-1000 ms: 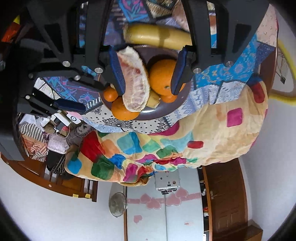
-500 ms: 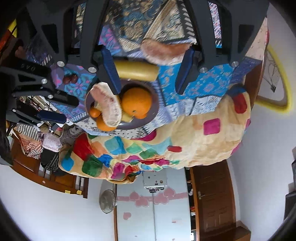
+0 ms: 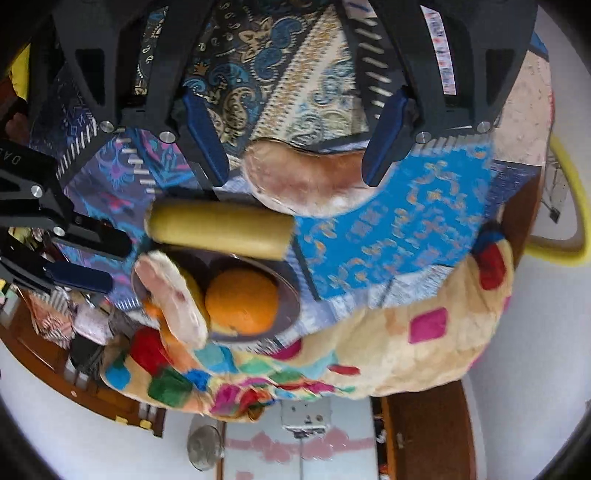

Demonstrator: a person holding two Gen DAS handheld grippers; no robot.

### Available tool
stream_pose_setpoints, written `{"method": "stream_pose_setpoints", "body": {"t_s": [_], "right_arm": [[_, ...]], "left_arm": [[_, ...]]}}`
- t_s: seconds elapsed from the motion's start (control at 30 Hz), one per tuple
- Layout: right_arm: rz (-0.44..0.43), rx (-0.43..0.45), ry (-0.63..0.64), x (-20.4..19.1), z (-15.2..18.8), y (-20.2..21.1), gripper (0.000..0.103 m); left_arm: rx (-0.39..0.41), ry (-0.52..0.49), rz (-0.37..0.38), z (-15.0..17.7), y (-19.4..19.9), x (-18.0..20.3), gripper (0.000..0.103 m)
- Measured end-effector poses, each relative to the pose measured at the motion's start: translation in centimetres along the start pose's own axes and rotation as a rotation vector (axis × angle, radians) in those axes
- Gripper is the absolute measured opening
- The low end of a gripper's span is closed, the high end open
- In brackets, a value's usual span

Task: Organize fruits
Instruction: 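Move the left tool to the second pomelo wedge and close on it, then lift the pomelo wedge with the left tool while the right tool grasps the second yellow gourd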

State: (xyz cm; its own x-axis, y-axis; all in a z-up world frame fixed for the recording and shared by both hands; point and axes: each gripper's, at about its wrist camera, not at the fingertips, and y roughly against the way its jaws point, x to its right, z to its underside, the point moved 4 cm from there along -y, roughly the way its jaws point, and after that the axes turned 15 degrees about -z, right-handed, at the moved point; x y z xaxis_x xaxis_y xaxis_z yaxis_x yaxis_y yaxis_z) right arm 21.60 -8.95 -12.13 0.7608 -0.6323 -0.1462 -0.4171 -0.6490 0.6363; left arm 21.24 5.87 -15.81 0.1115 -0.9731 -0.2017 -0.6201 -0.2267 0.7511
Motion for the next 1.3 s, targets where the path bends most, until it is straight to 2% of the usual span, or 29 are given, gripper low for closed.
{"method": "stream_pose_setpoints", "body": {"t_s": [0.1, 0.17, 0.27, 0.57, 0.8, 0.9, 0.93, 1.0, 1.2, 1.3], "right_arm": [[-0.011, -0.017, 0.002, -0.1, 0.6, -0.6, 0.048], [-0.019, -0.025, 0.003, -0.1, 1.0, -0.8, 0.048], [-0.032, -0.039, 0.005, -0.3, 1.5, -1.3, 0.048], [-0.069, -0.094, 0.006, -0.6, 2.1, -2.6, 0.048], [-0.074, -0.131, 0.012, -0.8, 1.9, -3.8, 0.048], [-0.086, -0.141, 0.005, -0.7, 1.8, -4.2, 0.048], [-0.089, -0.145, 0.002, -0.7, 1.8, -4.3, 0.046], [-0.078, -0.146, 0.001, -0.7, 1.9, -4.3, 0.038], [-0.071, -0.138, 0.012, -1.2, 2.4, -3.5, 0.035], [-0.055, -0.133, 0.021, -1.5, 2.9, -2.7, 0.034]], "left_arm": [[-0.003, -0.022, -0.002, 0.3, -0.7, 1.0, 0.068], [-0.014, -0.041, -0.022, 0.5, -1.3, 1.6, 0.058], [0.008, -0.066, -0.077, 0.5, -1.5, 1.9, 0.053], [0.001, -0.064, -0.038, 2.6, -0.2, 0.5, 0.032], [-0.006, -0.022, -0.005, 4.4, 0.9, -1.6, 0.023], [-0.011, -0.014, 0.022, 5.0, 1.2, -2.0, 0.009], [-0.015, -0.015, 0.024, 5.2, 1.2, -2.2, 0.000], [-0.013, -0.009, 0.027, 5.5, 1.3, -2.6, 0.000], [-0.027, 0.013, 0.033, 5.8, 1.7, -3.5, 0.001], [-0.024, 0.020, 0.037, 5.8, 2.2, -3.6, 0.008]]}}
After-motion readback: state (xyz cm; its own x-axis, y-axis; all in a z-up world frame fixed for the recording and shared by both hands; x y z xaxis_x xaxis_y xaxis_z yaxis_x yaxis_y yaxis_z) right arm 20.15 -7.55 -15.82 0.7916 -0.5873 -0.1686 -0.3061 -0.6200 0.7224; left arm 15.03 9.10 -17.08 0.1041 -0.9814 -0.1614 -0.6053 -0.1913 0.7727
